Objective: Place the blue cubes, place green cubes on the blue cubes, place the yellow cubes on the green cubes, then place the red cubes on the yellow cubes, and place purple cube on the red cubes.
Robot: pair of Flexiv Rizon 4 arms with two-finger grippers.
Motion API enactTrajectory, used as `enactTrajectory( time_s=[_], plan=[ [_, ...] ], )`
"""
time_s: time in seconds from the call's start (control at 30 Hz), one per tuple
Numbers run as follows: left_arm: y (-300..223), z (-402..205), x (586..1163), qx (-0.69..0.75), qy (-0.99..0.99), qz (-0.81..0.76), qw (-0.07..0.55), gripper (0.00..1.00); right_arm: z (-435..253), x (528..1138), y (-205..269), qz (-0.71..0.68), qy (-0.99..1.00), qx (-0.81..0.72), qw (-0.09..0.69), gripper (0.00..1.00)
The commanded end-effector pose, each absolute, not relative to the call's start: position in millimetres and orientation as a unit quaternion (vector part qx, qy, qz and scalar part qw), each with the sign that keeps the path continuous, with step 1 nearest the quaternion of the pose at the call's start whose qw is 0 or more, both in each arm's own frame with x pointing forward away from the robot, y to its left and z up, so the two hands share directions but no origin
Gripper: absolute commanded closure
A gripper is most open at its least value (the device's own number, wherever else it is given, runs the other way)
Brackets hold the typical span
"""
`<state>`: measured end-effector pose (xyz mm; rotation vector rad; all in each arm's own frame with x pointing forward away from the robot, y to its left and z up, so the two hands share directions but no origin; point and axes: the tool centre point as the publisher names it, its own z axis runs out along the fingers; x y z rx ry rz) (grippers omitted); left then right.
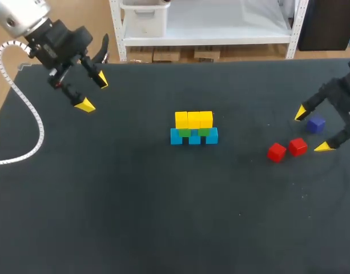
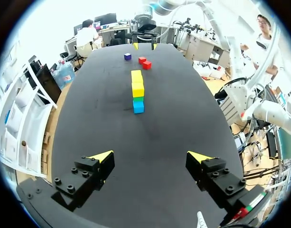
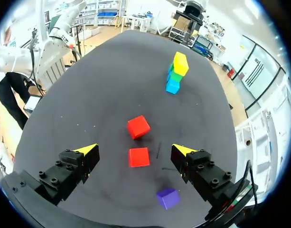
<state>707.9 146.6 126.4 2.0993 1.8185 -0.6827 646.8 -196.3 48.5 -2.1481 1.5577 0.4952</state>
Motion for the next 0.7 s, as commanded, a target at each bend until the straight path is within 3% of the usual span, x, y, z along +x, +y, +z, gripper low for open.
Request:
enactTrajectory(
  time_s=[0.03,0.7],
  plan=[
    [146.8,126.2,708.2,0.727,0.629,-0.236,0.140,0.00,33.8,648.8,-195.2,0.177,0.563,-0.775,0.228,0.00],
    [146.8,126.2,708.2,0.727,0.629,-0.236,0.140,0.00,6.9,655.4,-202.0,0.194,0.543,-0.786,0.222,0.00]
  ],
)
